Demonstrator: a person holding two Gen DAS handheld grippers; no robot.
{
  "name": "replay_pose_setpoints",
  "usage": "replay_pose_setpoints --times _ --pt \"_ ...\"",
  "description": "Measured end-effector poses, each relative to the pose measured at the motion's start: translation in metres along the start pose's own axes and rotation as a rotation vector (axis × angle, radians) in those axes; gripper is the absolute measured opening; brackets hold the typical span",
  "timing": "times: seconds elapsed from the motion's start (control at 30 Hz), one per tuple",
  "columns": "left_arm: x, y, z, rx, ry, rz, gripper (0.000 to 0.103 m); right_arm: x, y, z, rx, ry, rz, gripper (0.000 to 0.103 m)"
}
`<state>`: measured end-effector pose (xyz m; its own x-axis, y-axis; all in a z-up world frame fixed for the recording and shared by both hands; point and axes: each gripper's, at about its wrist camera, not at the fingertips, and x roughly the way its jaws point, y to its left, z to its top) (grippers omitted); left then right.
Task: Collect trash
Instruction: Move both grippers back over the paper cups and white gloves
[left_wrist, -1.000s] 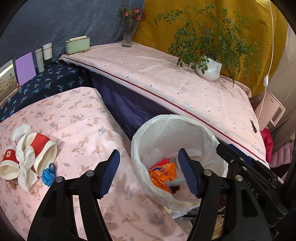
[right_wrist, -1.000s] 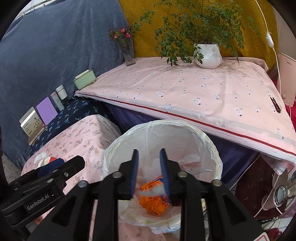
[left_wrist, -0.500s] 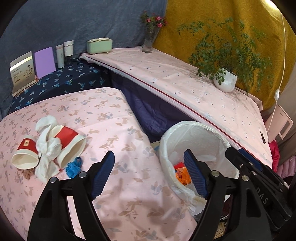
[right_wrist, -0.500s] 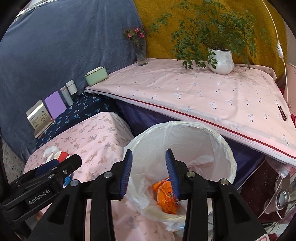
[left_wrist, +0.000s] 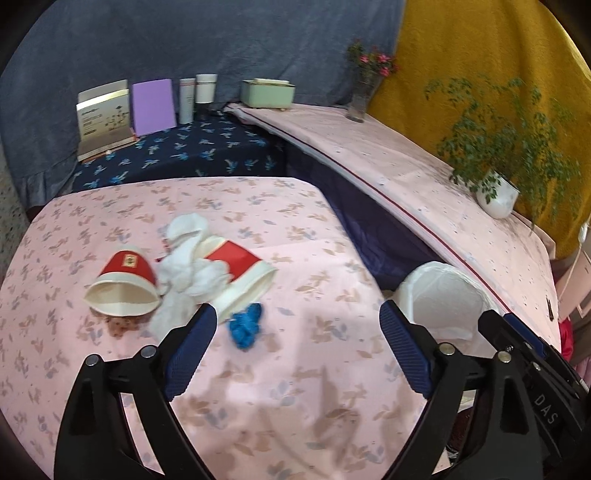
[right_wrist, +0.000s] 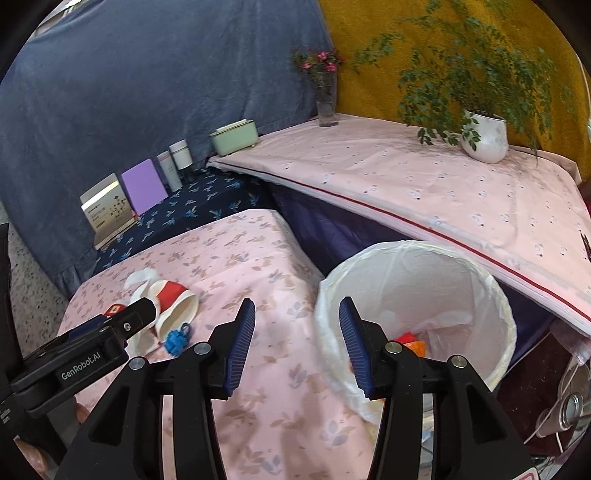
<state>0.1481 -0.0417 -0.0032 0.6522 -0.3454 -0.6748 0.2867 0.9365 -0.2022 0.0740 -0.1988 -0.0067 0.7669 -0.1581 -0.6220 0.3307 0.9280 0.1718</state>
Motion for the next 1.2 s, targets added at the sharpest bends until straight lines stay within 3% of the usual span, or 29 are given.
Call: replay_pose_setpoints --times 0.4,0.8,0.97,1.1,1.2 --pt "-0.015 0.089 -0.004 -0.133 -0.017 0.14 0.089 0.016 0.067 -0.017 -0.082 0.067 0.098 0.047" --pt "-0.004 0.145 -0.015 -0.119 0.003 0.279 0.089 0.043 0.127 -0.03 -0.151 0.135 0.174 0.047" --pt "0.01 0.157 -0.016 -0.081 0.019 0.301 0.087 0.061 0.149 -0.037 -0.167 0.17 0.196 0.047" --pt "0.023 0.17 -0.012 -0.083 0.04 0.289 0.076 0.079 0.164 -0.041 -0.173 0.199 0.211 0.047" --pt "0.032 0.176 -0.009 -0.084 0.049 0.279 0.074 0.09 0.174 -0.043 -0.177 0.216 0.222 0.047"
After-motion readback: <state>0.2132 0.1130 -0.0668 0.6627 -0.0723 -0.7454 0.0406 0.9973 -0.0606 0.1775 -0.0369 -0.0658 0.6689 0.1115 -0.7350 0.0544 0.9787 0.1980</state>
